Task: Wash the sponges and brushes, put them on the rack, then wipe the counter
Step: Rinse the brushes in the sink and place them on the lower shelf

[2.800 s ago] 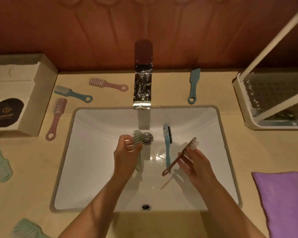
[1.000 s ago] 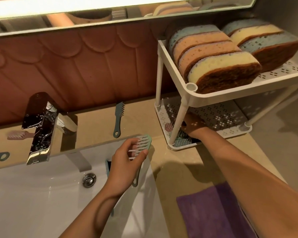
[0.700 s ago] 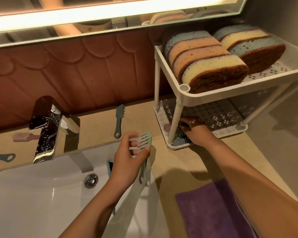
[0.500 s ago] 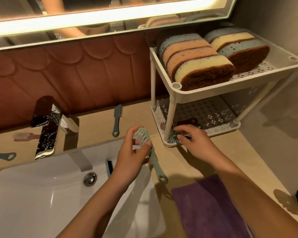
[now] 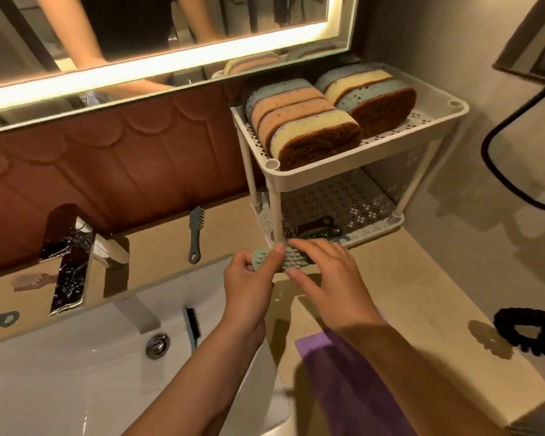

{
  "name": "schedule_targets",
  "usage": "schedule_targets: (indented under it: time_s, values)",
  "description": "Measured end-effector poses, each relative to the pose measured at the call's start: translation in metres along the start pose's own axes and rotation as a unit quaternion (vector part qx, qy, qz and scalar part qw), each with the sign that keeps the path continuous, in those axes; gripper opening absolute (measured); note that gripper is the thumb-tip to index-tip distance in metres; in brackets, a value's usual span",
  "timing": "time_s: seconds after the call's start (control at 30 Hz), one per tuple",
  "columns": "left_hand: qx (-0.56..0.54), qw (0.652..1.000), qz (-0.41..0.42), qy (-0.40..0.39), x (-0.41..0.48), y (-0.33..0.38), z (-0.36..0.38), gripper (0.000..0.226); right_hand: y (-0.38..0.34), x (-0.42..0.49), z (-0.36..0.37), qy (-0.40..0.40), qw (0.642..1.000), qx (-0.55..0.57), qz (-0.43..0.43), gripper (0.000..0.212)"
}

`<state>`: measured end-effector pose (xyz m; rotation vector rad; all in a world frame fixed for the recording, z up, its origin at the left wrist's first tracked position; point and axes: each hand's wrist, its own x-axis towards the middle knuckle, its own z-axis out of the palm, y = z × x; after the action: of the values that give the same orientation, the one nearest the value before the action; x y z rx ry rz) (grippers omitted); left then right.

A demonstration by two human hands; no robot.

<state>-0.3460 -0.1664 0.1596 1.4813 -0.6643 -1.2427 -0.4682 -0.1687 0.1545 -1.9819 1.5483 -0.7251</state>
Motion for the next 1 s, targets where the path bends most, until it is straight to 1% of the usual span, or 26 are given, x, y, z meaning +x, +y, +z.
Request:
schedule_targets:
  time_s: [0.07, 0.17, 0.23, 0.3, 0.37, 0.43, 0.5, 0.57, 0.6, 0.7, 0.8, 0.9, 1.0]
  values:
    - [0.011, 1.0, -0.002, -0.019, 0.002, 0.001, 0.003, 0.021, 0.009, 0.003, 0.0, 0.015, 1.0, -0.006, -0.003, 0.037]
    - [0.031, 0.998, 0.011, -0.048, 0.006, 0.004, 0.007, 0.022, 0.015, 0.008, 0.0, 0.024, 0.999, 0.038, -0.006, 0.031]
    - [0.036, 0.998, 0.026, -0.037, 0.012, 0.003, 0.011, 0.032, 0.021, 0.012, 0.0, 0.035, 0.998, 0.049, -0.006, 0.028]
    - [0.089, 0.993, 0.073, -0.002, 0.022, 0.004, 0.015, 0.042, 0.031, 0.018, 0.0, 0.054, 0.997, 0.049, 0.004, 0.027]
    - [0.152, 0.971, 0.184, -0.003, 0.032, 0.009, 0.02, 0.041, 0.043, 0.024, -0.002, 0.067, 0.996, 0.05, 0.033, 0.027]
    - [0.194, 0.934, 0.299, -0.018, 0.044, 0.009, 0.023, 0.033, 0.056, 0.032, -0.002, 0.081, 0.994, 0.047, 0.054, 0.026]
    - [0.243, 0.899, 0.364, 0.016, 0.058, 0.006, 0.021, 0.023, 0.066, 0.042, -0.001, 0.079, 0.994, 0.032, 0.069, 0.025]
    - [0.281, 0.871, 0.4, 0.048, 0.07, 0.0, 0.017, 0.024, 0.073, 0.057, 0.002, 0.06, 0.995, 0.006, 0.074, 0.027]
    - [0.285, 0.865, 0.41, 0.047, 0.074, -0.003, 0.017, 0.027, 0.076, 0.067, 0.005, 0.05, 0.996, -0.01, 0.08, 0.027]
    - [0.273, 0.863, 0.425, 0.022, 0.08, -0.009, 0.017, 0.029, 0.076, 0.101, 0.012, 0.02, 0.993, -0.042, 0.105, 0.028]
    - [0.259, 0.861, 0.438, 0.012, 0.085, -0.013, 0.019, 0.025, 0.076, 0.137, 0.024, -0.009, 0.995, -0.067, 0.068, 0.029]
    - [0.252, 0.862, 0.44, 0.007, 0.087, -0.015, 0.017, 0.026, 0.071, 0.16, 0.033, -0.055, 0.991, -0.1, 0.072, 0.034]
    - [0.254, 0.857, 0.448, 0.01, 0.091, -0.017, 0.017, 0.022, 0.067, 0.171, 0.04, -0.079, 0.986, -0.125, 0.073, 0.039]
